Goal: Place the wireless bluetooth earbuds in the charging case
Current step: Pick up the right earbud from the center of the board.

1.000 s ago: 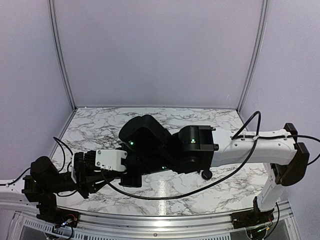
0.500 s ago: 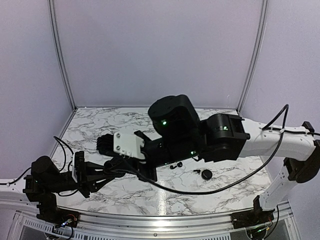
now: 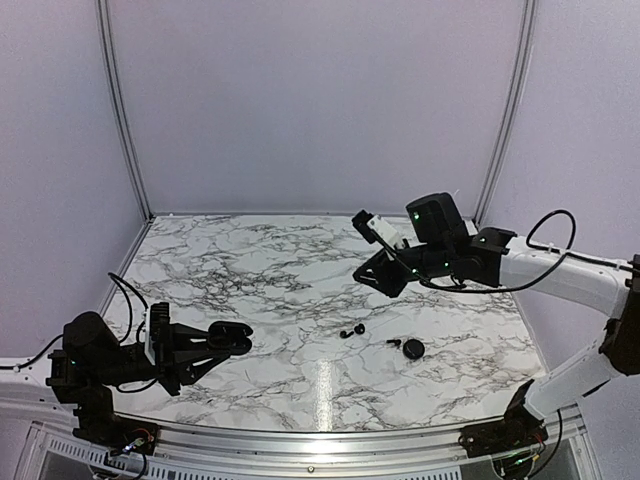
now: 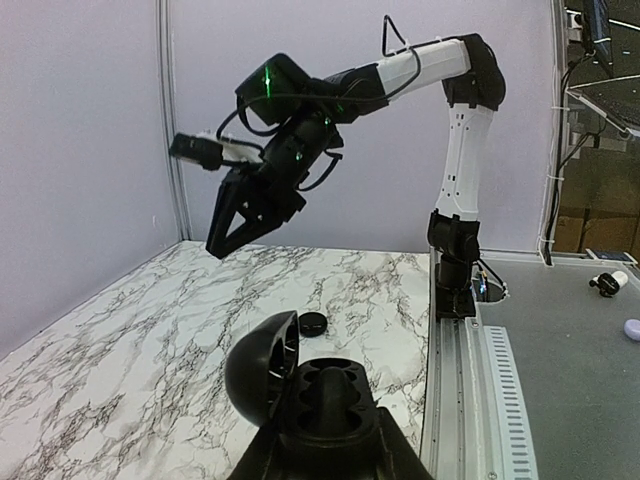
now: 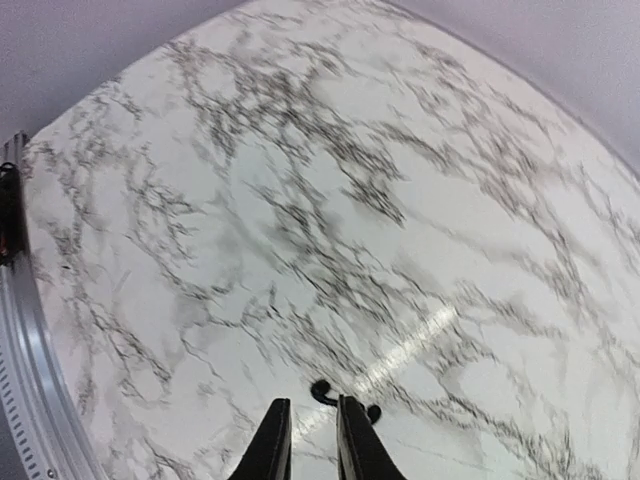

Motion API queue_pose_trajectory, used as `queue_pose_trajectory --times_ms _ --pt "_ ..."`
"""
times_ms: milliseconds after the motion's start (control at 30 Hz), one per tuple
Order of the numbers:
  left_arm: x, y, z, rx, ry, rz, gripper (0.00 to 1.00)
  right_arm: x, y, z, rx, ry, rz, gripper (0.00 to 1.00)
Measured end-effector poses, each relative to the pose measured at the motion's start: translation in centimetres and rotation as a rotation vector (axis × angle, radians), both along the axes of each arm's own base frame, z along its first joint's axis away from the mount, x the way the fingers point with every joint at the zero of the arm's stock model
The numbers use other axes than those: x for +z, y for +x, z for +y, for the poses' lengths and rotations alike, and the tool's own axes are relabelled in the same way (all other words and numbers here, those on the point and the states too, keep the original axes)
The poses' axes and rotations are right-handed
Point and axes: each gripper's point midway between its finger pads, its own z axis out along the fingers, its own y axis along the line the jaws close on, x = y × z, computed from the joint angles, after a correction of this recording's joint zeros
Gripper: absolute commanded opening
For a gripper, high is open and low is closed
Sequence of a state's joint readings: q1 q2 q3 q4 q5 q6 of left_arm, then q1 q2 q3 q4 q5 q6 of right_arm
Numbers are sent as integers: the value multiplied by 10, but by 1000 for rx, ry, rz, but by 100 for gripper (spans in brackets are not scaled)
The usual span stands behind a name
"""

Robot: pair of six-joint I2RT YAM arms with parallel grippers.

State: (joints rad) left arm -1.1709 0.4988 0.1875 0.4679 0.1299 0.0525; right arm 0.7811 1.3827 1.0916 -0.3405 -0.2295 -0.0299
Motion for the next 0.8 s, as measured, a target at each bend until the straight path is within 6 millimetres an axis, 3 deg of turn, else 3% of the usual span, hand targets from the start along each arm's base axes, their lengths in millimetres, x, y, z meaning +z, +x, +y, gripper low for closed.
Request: queue_pose_trajectory --times_ms 100,233,433,800 --pt "0 0 0 0 -1 0 0 -38 16 -30 -114 -65 87 17" --pt "0 0 -1 0 0 0 0 -80 24 -45 -183 -143 167 16" --pt "1 0 0 0 -3 -1 0 -140 10 -57 -186 -251 271 15" --pt "1 0 0 -1 -3 -2 0 -170 9 -56 -159 -299 310 18"
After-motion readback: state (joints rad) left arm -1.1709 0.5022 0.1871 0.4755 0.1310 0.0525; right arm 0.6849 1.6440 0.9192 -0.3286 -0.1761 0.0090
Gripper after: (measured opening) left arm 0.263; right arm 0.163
